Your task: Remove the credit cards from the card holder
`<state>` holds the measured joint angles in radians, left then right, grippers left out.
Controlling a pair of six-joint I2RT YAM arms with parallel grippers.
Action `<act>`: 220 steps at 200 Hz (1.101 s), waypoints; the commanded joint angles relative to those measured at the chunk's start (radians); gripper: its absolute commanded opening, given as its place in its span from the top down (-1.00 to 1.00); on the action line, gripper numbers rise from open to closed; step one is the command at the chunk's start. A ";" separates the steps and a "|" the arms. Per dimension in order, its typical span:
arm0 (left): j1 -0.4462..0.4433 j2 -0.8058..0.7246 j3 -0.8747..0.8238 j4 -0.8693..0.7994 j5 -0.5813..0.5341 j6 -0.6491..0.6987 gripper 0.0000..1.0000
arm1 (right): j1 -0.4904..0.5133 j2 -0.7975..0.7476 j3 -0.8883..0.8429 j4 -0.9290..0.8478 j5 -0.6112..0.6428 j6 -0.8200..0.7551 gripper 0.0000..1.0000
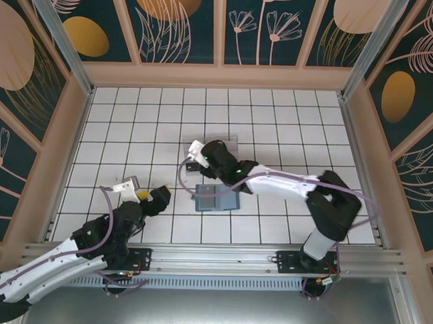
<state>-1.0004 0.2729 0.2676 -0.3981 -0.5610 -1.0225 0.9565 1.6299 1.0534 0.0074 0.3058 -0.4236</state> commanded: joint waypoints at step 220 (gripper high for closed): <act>0.000 0.971 0.235 0.517 0.422 -0.035 -0.05 | -0.225 -0.243 -0.500 0.007 -0.508 0.869 0.32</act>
<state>-1.0004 1.2152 0.4717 0.0753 -0.1673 -1.0523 0.7200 1.3590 0.5606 -0.0227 -0.1627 0.4274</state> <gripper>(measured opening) 0.533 0.345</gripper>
